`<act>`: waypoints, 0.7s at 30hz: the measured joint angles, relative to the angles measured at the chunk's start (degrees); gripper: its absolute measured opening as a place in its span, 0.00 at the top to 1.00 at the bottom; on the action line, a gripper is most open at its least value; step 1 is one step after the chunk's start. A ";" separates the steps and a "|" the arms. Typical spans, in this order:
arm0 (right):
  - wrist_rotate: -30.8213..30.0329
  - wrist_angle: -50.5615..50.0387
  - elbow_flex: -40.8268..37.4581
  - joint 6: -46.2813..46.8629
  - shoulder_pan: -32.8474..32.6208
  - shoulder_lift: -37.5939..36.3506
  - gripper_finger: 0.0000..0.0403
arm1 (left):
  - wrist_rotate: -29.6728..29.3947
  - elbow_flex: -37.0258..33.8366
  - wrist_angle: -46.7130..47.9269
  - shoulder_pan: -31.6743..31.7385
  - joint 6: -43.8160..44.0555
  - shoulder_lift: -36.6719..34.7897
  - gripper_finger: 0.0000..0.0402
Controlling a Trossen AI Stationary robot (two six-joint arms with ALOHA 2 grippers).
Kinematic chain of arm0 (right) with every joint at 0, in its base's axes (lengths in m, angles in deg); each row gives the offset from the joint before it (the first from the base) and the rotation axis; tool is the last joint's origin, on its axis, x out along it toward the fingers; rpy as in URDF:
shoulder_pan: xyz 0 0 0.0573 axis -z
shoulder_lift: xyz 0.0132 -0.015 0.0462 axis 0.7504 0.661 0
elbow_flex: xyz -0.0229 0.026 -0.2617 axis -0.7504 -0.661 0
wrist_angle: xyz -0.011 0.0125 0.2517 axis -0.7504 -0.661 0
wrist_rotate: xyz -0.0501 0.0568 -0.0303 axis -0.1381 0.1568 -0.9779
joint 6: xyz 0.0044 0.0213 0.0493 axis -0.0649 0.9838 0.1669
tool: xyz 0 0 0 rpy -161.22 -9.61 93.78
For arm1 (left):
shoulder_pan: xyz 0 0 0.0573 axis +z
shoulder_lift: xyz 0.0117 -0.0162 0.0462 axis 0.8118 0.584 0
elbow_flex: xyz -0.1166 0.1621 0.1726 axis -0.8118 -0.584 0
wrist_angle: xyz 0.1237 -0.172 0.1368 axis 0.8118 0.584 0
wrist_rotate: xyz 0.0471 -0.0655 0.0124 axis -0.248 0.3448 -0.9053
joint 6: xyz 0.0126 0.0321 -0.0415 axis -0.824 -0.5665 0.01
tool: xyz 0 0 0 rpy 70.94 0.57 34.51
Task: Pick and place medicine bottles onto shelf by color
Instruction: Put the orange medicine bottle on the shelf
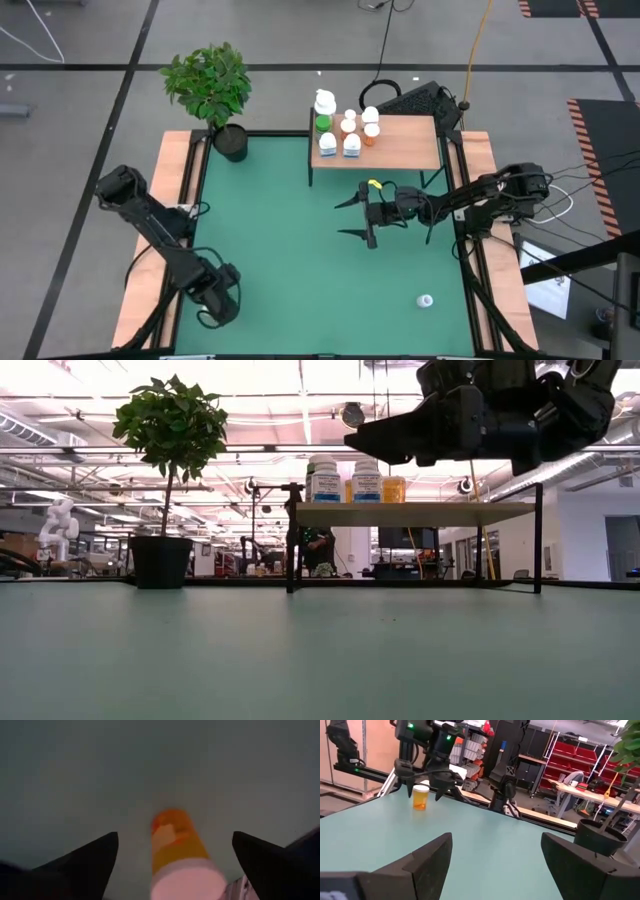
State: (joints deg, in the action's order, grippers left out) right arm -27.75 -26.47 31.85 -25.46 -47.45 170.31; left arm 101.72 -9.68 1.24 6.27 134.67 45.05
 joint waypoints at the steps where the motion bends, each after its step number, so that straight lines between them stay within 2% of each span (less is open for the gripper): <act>1: 0.00 0.00 0.13 0.00 0.00 0.00 0.26 | 0.00 0.00 0.62 -0.73 1.46 0.00 0.02; 4: 0.00 -0.04 0.21 0.01 0.00 0.00 0.26 | -2.39 -0.04 2.21 -3.50 5.99 0.00 0.01; 14: 0.02 -0.04 0.31 1.11 0.00 0.00 0.26 | -3.15 -0.04 1.47 -9.94 19.35 0.01 0.01; 18: 0.04 -1.45 1.78 1.53 0.00 0.00 0.26 | -4.73 -0.04 1.30 -10.96 20.41 1.32 0.01; 21: 0.04 -3.93 3.25 1.53 -0.03 0.00 0.26 | -5.12 -0.04 0.91 -10.90 17.56 3.13 0.05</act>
State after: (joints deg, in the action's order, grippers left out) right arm -27.71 -30.39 35.10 -23.93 -47.48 170.31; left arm 96.60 -9.73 2.15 -4.63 152.23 48.19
